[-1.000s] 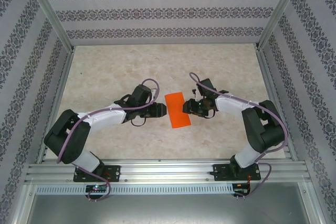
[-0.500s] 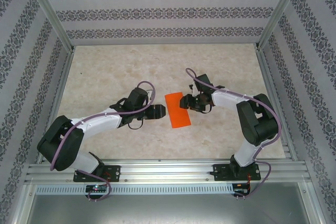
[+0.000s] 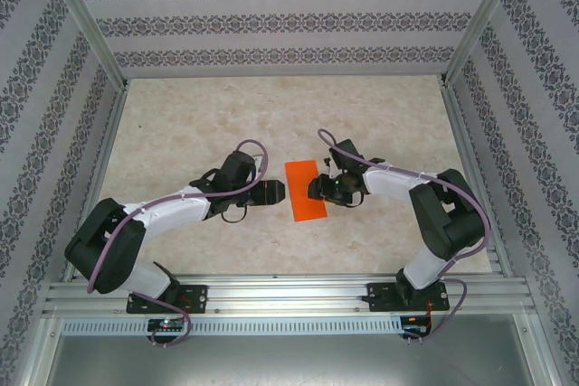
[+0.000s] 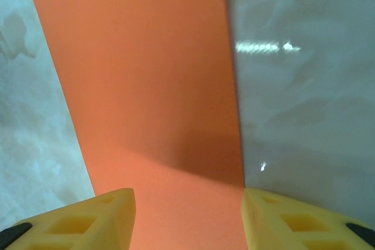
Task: Fold a paper plane with a square sheet of paper (fold left side to right side)
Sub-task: Rotate the paper at the center of the table.
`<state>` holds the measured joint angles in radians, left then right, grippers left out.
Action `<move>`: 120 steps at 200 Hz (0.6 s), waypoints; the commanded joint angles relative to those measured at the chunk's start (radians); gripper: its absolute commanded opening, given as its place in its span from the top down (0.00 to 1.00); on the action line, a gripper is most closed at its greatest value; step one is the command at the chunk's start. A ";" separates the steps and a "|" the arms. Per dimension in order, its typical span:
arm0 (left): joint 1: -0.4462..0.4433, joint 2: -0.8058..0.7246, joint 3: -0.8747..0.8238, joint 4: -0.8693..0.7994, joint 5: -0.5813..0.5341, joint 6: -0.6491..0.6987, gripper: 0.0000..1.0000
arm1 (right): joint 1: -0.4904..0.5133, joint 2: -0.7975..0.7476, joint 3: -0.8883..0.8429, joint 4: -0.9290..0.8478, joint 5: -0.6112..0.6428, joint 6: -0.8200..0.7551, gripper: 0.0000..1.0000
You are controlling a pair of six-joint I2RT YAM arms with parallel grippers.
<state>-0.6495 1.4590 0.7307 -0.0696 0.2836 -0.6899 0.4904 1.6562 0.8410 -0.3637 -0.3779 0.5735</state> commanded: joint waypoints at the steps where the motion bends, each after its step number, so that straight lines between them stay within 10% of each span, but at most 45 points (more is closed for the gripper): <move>1: -0.009 0.009 0.040 -0.002 -0.013 0.010 0.33 | 0.033 -0.028 -0.025 -0.032 -0.015 0.041 0.49; 120: -0.014 0.168 0.081 0.120 0.160 -0.045 0.59 | -0.009 -0.094 -0.044 -0.003 -0.028 0.060 0.49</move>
<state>-0.6502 1.5826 0.7826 -0.0475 0.3641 -0.7025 0.4885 1.5837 0.8192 -0.3813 -0.3946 0.6128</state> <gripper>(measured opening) 0.440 0.515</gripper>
